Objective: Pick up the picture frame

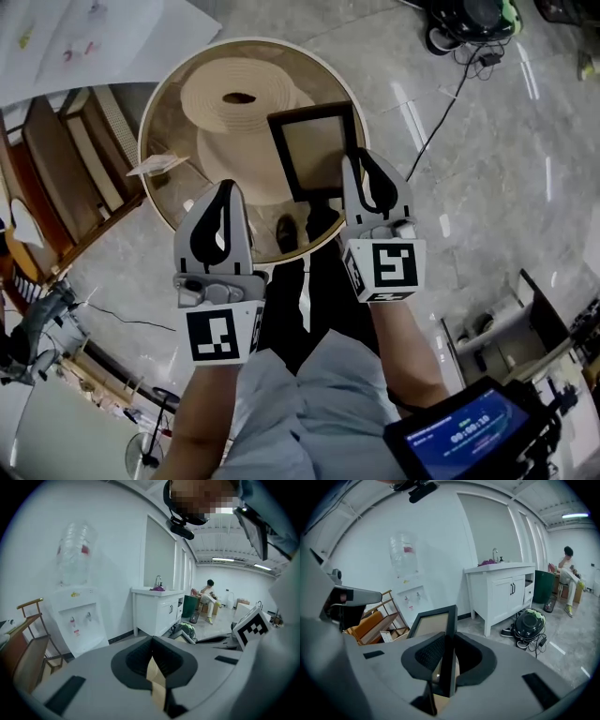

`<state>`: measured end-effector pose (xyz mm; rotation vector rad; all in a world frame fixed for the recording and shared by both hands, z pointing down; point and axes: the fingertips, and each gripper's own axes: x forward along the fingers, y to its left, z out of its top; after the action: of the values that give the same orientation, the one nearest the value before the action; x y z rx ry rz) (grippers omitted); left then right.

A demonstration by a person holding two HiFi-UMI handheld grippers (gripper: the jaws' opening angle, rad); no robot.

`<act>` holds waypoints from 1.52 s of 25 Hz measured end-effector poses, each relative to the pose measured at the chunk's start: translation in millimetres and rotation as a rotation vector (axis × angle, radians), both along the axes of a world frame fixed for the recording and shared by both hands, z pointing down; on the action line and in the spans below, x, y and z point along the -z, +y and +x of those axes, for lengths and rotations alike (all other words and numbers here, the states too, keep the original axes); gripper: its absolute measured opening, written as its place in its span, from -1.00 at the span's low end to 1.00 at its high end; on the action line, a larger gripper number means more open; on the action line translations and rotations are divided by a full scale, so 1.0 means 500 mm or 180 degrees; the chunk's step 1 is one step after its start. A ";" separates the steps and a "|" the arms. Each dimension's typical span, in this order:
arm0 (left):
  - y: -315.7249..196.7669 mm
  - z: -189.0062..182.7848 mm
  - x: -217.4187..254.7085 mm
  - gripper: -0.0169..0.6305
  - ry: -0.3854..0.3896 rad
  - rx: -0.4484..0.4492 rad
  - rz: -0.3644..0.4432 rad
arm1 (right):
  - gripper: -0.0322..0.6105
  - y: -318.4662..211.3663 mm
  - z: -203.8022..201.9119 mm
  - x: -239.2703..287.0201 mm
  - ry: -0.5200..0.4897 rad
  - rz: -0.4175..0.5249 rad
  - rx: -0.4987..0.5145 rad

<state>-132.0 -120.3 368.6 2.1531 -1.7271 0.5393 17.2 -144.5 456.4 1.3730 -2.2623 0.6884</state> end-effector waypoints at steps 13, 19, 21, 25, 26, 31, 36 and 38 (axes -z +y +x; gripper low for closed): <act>-0.032 -0.022 0.097 -0.91 -0.0067 0.0050 0.0431 | -0.65 -0.028 -0.030 0.128 -0.0068 0.0413 0.0121; -0.084 -0.115 0.155 -0.91 0.0015 0.0137 0.0525 | -0.65 -0.070 -0.132 0.210 -0.0001 0.0522 0.0245; -0.094 -0.148 0.193 -0.91 0.0041 0.0179 0.0603 | -0.65 -0.077 -0.163 0.254 0.0016 0.0592 0.0255; -0.084 -0.169 0.279 -0.91 0.0120 0.0313 0.0825 | -0.65 -0.077 -0.186 0.355 -0.0019 0.0894 0.0303; -0.075 -0.172 0.298 -0.91 0.0127 0.0326 0.0874 | -0.65 -0.070 -0.188 0.377 -0.0025 0.0946 0.0308; -0.032 -0.192 0.375 -0.91 0.0105 0.0322 0.1071 | -0.65 -0.046 -0.206 0.483 -0.0074 0.1207 0.0295; -0.001 -0.229 0.453 -0.91 0.0008 0.0321 0.1313 | -0.65 -0.015 -0.247 0.574 -0.0109 0.1453 0.0352; 0.016 -0.238 0.490 -0.91 0.0003 0.0334 0.1426 | -0.65 0.003 -0.258 0.613 -0.0122 0.1560 0.0372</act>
<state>-251.2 -112.3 123.7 2.3230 -2.1054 0.1280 -111.6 -143.2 149.9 1.4204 -2.6291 0.1199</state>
